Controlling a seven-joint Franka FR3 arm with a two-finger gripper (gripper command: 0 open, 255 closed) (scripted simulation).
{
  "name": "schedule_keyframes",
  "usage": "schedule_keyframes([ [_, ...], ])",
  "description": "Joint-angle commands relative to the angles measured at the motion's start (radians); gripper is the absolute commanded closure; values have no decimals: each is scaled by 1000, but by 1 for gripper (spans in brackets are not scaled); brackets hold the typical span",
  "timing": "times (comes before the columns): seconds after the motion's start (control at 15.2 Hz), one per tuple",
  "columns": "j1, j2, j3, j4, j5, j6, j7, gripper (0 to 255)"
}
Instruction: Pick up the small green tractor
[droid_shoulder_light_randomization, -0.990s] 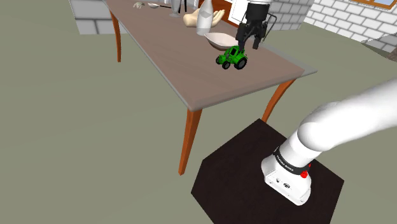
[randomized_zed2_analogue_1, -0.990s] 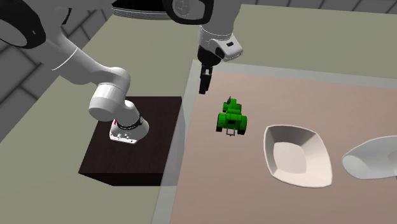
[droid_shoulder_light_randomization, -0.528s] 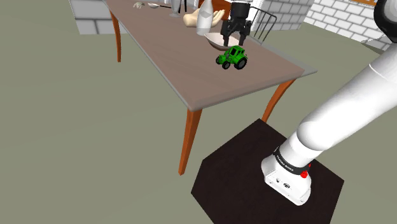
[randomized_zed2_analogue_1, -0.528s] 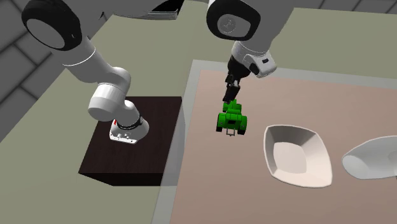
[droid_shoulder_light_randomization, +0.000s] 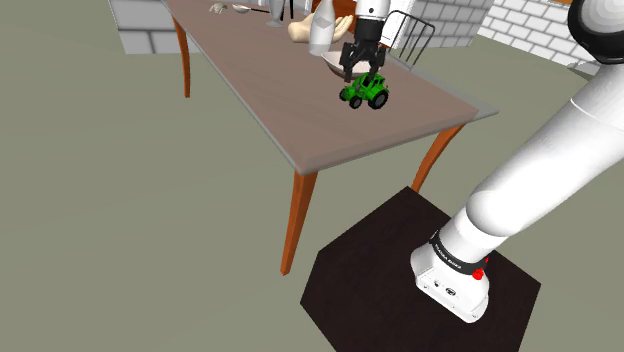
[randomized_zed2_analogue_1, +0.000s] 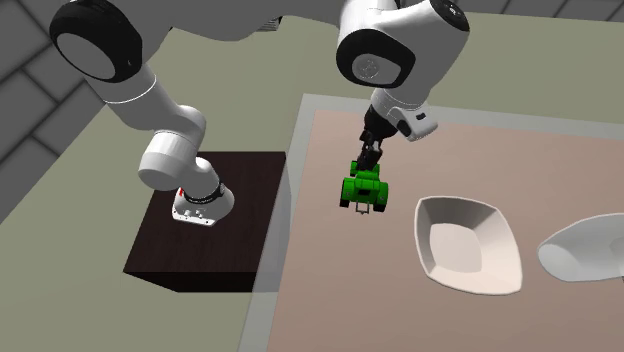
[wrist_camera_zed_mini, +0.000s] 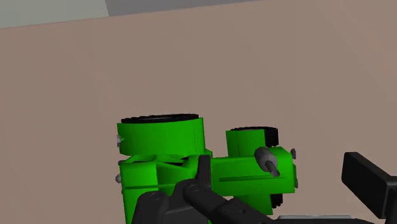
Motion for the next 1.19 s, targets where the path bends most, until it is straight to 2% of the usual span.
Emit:
schedule_keyframes([
  [0.0,-1,3,-1,-21,-1,22,-2,0],
  [0.07,-1,3,-1,-21,-1,22,-2,0],
  [0.13,-2,6,-2,-18,-1,22,-4,255],
  [0.73,-2,3,-1,-21,-1,22,-2,255],
  [1.12,-2,1,-1,57,-1,-59,0,255],
])
